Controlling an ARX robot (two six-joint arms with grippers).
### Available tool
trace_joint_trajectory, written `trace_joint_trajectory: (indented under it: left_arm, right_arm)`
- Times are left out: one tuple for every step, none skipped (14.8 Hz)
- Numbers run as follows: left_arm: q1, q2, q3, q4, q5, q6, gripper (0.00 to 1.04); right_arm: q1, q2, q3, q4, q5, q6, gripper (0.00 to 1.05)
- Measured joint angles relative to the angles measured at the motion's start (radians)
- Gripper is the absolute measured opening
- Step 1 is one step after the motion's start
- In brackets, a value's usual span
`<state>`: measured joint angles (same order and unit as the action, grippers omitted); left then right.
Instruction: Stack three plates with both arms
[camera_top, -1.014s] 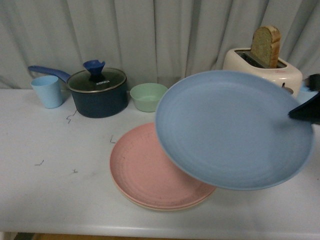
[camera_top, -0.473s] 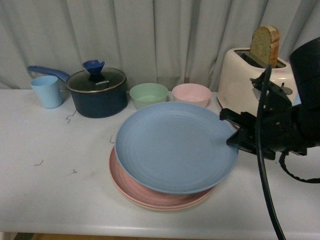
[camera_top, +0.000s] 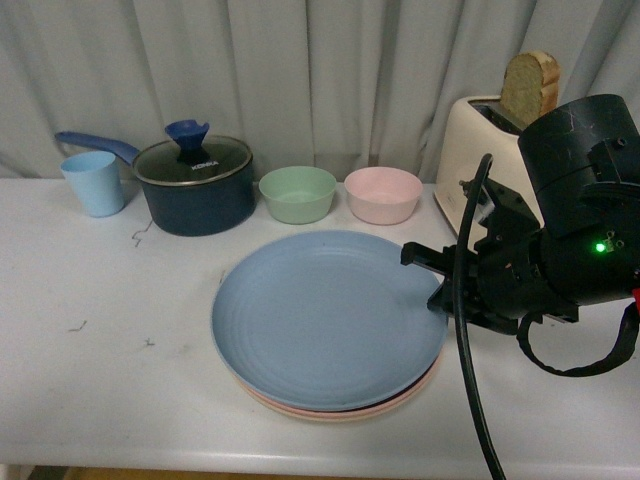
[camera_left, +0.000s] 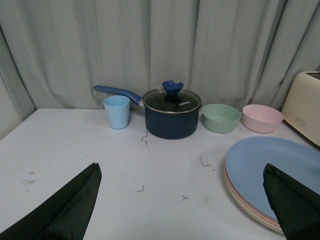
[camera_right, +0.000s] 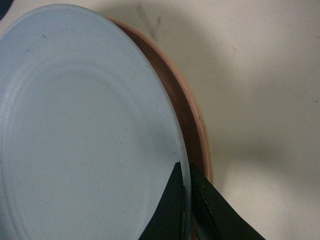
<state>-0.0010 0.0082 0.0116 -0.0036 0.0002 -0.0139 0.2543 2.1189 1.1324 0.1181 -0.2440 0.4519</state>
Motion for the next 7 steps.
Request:
trace_joint_trajectory:
  left_arm:
    - [0.000, 0.000, 0.000, 0.000, 0.000, 0.000, 0.98]
    - [0.000, 0.000, 0.000, 0.000, 0.000, 0.000, 0.98]
    - [0.000, 0.000, 0.000, 0.000, 0.000, 0.000, 0.98]
    - [0.000, 0.000, 0.000, 0.000, 0.000, 0.000, 0.98]
    - [0.000, 0.000, 0.000, 0.000, 0.000, 0.000, 0.98]
    - [0.000, 0.000, 0.000, 0.000, 0.000, 0.000, 0.98]
    - [0.000, 0.000, 0.000, 0.001, 0.003, 0.000, 0.98]
  right_arm:
    - [-0.001, 0.000, 0.000, 0.001, 0.000, 0.000, 0.13]
    - [-0.005, -0.001, -0.001, 0.002, 0.000, 0.000, 0.20]
    - [-0.025, -0.080, -0.076, 0.059, -0.041, 0.010, 0.48]
    - [-0.039, -0.135, -0.101, 0.066, -0.046, 0.014, 0.58]
    - [-0.048, -0.171, -0.098, 0.079, -0.047, 0.019, 0.71]
    - [-0.042, -0.149, -0.151, 0.340, 0.060, -0.026, 0.72]
    - [-0.038, -0.129, -0.257, 0.618, 0.238, -0.138, 0.61]
